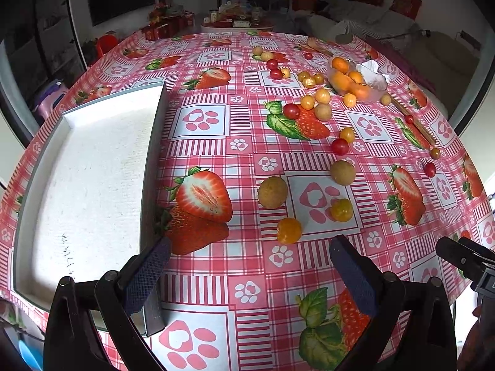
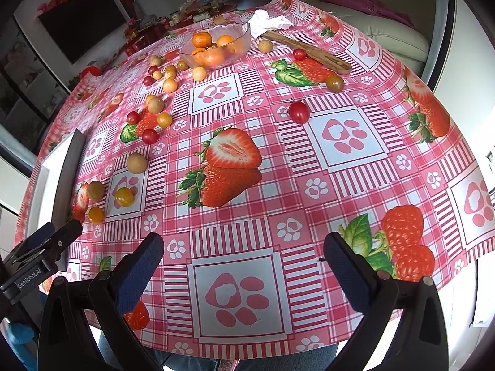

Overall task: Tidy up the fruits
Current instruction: 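Move both tools toward the scattered fruits near the white tray, then grasp a brown kiwi with the left tool while the right tool grasps a red tomato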

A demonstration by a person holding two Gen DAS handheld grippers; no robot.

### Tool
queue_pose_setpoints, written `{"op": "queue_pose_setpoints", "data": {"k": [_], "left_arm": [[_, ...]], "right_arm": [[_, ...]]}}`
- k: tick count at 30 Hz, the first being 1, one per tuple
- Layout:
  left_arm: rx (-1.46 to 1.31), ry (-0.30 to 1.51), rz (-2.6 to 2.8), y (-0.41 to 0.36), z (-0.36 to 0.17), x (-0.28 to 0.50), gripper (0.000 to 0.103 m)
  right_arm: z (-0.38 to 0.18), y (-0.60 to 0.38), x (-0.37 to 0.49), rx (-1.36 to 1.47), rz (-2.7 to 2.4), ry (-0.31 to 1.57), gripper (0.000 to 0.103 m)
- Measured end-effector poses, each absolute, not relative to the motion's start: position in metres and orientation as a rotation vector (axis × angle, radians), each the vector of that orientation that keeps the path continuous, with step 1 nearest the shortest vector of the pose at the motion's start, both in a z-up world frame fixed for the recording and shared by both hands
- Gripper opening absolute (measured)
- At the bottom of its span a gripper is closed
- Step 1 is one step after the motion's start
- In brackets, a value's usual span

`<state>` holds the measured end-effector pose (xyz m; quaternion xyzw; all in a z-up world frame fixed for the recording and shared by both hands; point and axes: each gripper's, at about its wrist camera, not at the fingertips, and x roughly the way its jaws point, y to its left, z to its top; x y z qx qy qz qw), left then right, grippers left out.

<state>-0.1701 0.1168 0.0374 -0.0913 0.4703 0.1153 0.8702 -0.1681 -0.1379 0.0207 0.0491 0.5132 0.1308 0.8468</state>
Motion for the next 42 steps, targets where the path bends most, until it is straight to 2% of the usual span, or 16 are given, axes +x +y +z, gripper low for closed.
{"op": "queue_pose_setpoints", "data": {"k": [23,24,25,27,32,34,38,39,41,42], "left_arm": [[-0.104,1.012,0.212,0.122,0.026,-0.114,0.103],[-0.100,1.017,0.209,0.123,0.025,-0.113,0.102],[-0.097,1.022,0.207,0.123,0.024,-0.112,0.095],[-0.094,1.045,0.196,0.123,0.021,-0.108,0.090],[-0.097,1.071,0.197,0.125,0.014,-0.105,0.090],[-0.102,1.091,0.192,0.126,0.009,-0.104,0.075],[-0.124,1.090,0.188,0.127,0.009,-0.103,0.075],[-0.125,1.087,0.184,0.127,0.009,-0.102,0.072],[-0.122,1.076,0.175,0.125,0.011,-0.102,0.059],[-0.119,1.073,0.167,0.123,0.012,-0.102,0.049]], "right_arm": [[0.031,-0.088,-0.110,0.052,0.392,1.055,0.103],[0.031,-0.084,-0.106,0.058,0.406,1.060,0.102],[0.030,-0.079,-0.101,0.059,0.415,1.063,0.101],[0.030,-0.069,-0.092,0.054,0.427,1.064,0.101],[0.022,-0.045,-0.070,0.057,0.476,1.102,0.089],[0.015,-0.035,-0.063,0.053,0.491,1.131,0.082],[0.009,-0.014,-0.057,-0.008,0.497,1.135,0.076],[0.009,-0.009,-0.057,-0.021,0.504,1.134,0.073],[0.009,0.000,-0.057,-0.055,0.505,1.128,0.064],[0.009,0.003,-0.058,-0.082,0.498,1.119,0.051]]}}
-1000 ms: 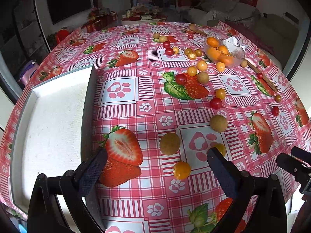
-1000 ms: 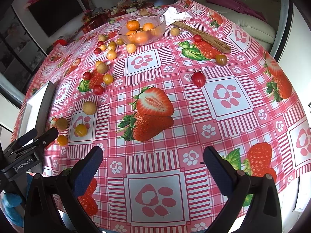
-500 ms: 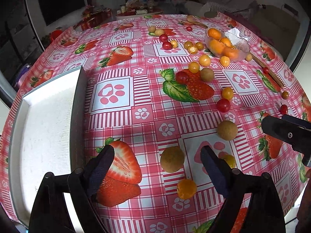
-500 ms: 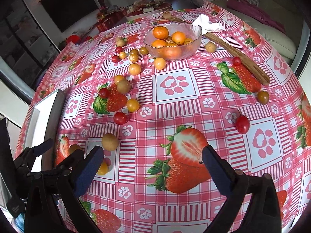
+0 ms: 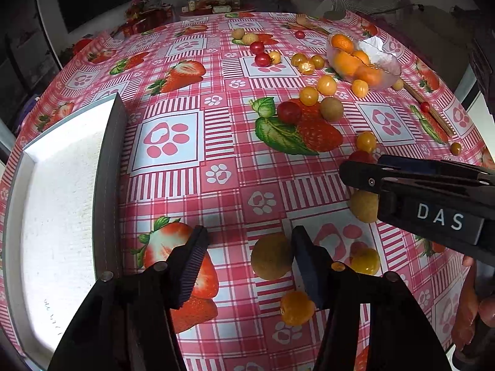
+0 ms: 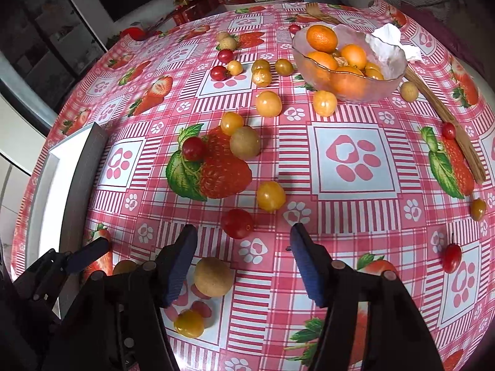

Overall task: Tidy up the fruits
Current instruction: 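Grasp a brown kiwi with the left tool while the right tool grasps a red tomato, then lower the kiwi into the white tray with the left tool while the right tool drops the tomato there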

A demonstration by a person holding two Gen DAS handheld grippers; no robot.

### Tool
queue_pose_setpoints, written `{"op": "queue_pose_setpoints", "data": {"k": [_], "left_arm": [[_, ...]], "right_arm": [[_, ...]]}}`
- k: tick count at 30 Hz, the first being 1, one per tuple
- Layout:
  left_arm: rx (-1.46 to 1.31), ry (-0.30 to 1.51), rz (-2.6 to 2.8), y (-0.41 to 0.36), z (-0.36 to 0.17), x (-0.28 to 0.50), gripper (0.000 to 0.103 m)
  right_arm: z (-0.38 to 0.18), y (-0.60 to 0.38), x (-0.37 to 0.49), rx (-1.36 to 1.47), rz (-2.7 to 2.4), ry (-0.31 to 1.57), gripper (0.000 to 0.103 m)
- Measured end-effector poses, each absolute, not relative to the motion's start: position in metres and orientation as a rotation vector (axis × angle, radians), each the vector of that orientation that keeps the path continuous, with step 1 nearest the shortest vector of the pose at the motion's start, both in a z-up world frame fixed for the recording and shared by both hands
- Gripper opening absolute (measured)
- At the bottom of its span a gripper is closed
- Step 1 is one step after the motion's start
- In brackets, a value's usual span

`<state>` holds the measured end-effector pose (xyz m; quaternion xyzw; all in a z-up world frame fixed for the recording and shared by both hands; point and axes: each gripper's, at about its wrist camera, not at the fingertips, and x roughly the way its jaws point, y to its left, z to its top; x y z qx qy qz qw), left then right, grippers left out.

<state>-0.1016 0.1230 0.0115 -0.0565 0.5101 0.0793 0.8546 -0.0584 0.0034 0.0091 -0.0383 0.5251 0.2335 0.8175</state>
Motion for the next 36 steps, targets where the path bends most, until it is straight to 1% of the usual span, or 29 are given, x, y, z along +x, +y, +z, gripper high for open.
{"op": "queue_pose_setpoints", "data": {"k": [1,2,3,8,14,20,27,36], "left_arm": [[-0.117,1.069,0.152,0.122,0.012,-0.101,0.036],[-0.116,1.066,0.138,0.120,0.013,-0.101,0.029],[-0.116,1.066,0.131,0.119,0.014,-0.101,0.026],[-0.200,1.036,0.073,0.125,0.019,-0.110,0.026],[-0.236,0.981,0.063,0.134,0.041,-0.129,0.026],[-0.252,0.931,0.092,0.156,0.060,-0.154,0.026],[-0.245,0.900,0.199,0.201,0.066,-0.192,0.026],[-0.266,0.928,0.391,0.271,0.044,-0.239,0.026]], "right_arm": [[0.009,0.007,-0.060,-0.107,0.493,1.111,0.030],[0.009,0.008,-0.061,-0.128,0.490,1.105,0.021],[0.008,0.008,-0.061,-0.130,0.493,1.104,0.021],[0.009,-0.008,-0.059,-0.010,0.516,1.138,0.021],[0.021,-0.024,-0.072,0.037,0.536,1.137,0.021],[0.039,-0.016,-0.091,0.058,0.587,1.125,0.021],[0.053,0.025,-0.121,0.025,0.678,1.120,0.021],[0.058,0.112,-0.162,-0.071,0.833,1.130,0.022]]}}
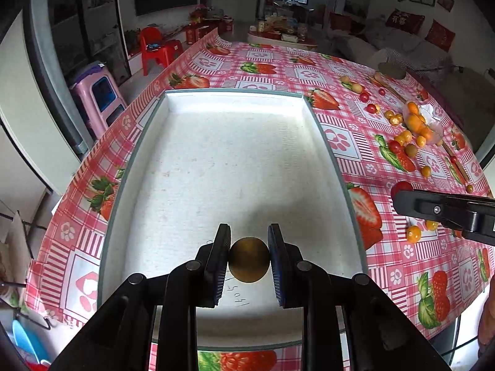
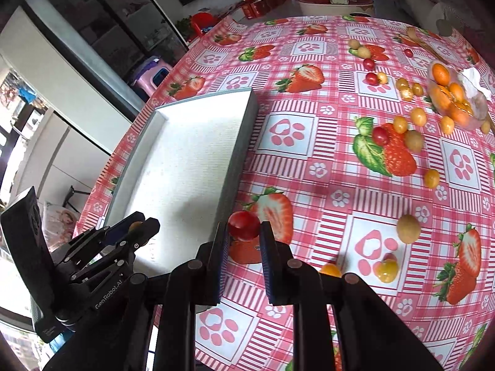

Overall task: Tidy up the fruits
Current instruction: 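Lower the kiwi into the white tray with the left tool while the right tool drops the tomato there, then grasp a yellow tomato with the left tool while the right tool grasps a red tomato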

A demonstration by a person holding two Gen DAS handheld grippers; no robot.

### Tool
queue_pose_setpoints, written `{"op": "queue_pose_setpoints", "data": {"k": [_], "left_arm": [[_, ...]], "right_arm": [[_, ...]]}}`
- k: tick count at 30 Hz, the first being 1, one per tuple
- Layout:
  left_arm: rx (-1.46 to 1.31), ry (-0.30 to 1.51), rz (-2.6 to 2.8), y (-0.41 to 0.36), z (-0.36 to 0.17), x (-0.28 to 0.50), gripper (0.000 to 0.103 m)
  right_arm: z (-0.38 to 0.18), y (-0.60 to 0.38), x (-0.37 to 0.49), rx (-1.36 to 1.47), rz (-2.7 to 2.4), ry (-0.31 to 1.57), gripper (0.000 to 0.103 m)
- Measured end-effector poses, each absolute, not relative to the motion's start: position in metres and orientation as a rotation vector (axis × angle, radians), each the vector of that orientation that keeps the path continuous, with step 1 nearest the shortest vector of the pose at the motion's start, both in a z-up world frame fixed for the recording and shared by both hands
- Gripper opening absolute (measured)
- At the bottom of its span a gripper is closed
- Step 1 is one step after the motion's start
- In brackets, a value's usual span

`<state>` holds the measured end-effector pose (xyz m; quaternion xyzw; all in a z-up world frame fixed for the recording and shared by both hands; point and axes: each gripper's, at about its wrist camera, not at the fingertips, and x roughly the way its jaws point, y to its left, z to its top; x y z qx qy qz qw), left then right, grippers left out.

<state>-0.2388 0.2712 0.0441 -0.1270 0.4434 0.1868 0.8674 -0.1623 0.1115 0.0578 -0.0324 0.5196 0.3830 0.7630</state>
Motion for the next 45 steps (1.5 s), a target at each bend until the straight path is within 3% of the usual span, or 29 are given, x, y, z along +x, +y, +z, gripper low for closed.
{"op": "queue_pose_setpoints", "data": {"k": [17,20,21,22,23,24,28,45], "left_arm": [[-0.247,0.993,0.462,0.301,0.019,-0.258,0.027],[-0.252,0.997,0.465,0.301,0.018,-0.258,0.027],[-0.258,0.995,0.466,0.302,0.018,-0.259,0.041],[-0.259,0.986,0.474,0.302,0.019,-0.261,0.075],[-0.251,0.963,0.490,0.302,0.021,-0.263,0.087],[-0.240,0.933,0.488,0.300,0.025,-0.266,0.088],[-0.233,0.931,0.476,0.295,0.031,-0.264,0.088],[-0.108,0.894,0.215,0.171,0.067,-0.210,0.088]], "right_arm": [[0.006,0.208,-0.193,-0.271,0.869,1.227,0.024],[0.008,0.207,-0.190,-0.240,0.870,1.244,0.030],[0.012,0.205,-0.188,-0.215,0.876,1.245,0.040],[0.016,0.202,-0.187,-0.190,0.881,1.238,0.056],[0.021,0.198,-0.186,-0.168,0.884,1.225,0.063],[0.028,0.194,-0.186,-0.153,0.886,1.206,0.071],[0.048,0.177,-0.185,-0.131,0.881,1.152,0.074],[0.034,-0.008,-0.150,0.050,0.554,1.145,0.076]]}}
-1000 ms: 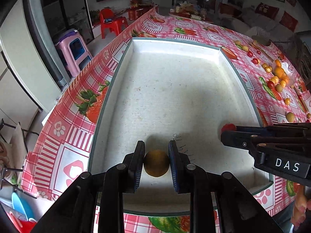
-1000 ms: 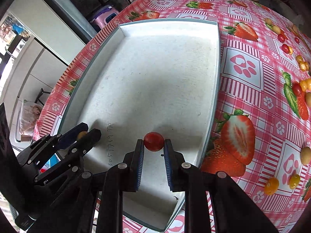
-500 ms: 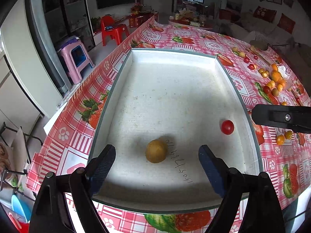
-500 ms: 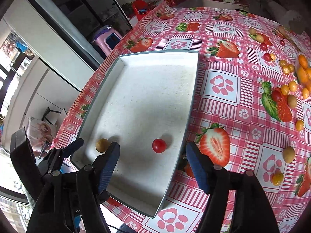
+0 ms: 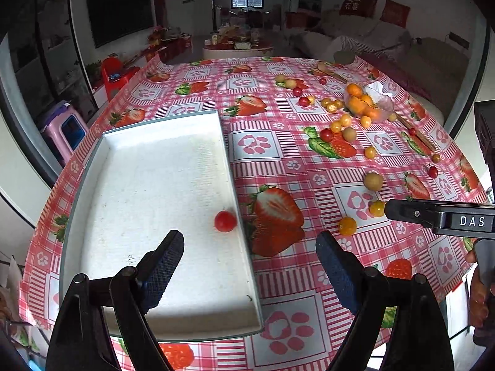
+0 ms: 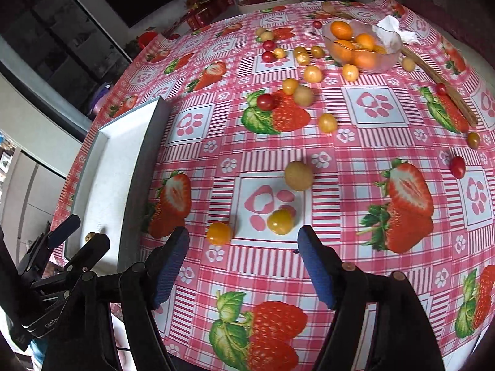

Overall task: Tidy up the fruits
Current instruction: 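Grasp a yellow tomato with the left tool while the right tool grasps a red tomato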

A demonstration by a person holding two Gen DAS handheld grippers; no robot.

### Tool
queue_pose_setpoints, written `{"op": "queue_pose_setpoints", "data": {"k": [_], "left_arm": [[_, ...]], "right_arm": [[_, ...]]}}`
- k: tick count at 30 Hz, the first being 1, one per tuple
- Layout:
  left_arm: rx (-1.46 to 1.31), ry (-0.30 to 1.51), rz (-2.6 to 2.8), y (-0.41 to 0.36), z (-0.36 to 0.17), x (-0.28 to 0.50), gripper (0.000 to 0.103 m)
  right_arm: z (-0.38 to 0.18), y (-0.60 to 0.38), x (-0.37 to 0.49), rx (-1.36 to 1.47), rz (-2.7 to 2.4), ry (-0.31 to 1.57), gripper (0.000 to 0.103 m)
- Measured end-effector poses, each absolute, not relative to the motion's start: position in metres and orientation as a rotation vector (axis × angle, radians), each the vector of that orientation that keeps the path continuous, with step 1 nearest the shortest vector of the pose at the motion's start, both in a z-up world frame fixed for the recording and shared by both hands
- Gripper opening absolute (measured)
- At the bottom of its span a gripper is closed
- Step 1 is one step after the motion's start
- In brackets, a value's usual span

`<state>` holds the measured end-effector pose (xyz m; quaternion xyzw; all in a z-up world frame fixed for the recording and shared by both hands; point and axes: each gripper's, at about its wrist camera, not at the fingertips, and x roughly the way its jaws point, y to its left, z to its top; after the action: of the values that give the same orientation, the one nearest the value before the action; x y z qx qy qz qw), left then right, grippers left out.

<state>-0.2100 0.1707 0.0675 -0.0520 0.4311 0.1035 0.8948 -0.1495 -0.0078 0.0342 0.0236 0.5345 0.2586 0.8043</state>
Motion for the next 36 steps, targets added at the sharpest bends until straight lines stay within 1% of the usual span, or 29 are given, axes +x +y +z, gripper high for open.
{"op": "queue_pose_setpoints", "data": {"k": [5,9,20,28,36], "left_arm": [[-0.052,0.928,0.159,0.127,0.058,-0.191,0.088],[-0.028,0.954,0.142,0.107,0.049,-0.180,0.088],[-0.028,0.998,0.177,0.095,0.027,-0.158,0.088],[-0.044,1.036,0.205,0.094,0.009,-0.145,0.088],[-0.079,1.035,0.213,0.094,0.008,-0.136,0.088]], "right_arm": [[0.025,-0.060,-0.143,0.078,0.446,1.140,0.076],[0.020,-0.094,-0.138,0.102,0.388,1.135,0.076],[0.015,-0.156,-0.122,0.116,0.263,1.095,0.076],[0.008,-0.170,-0.098,0.071,0.195,1.055,0.076],[0.006,-0.155,-0.059,-0.003,0.161,1.011,0.076]]}}
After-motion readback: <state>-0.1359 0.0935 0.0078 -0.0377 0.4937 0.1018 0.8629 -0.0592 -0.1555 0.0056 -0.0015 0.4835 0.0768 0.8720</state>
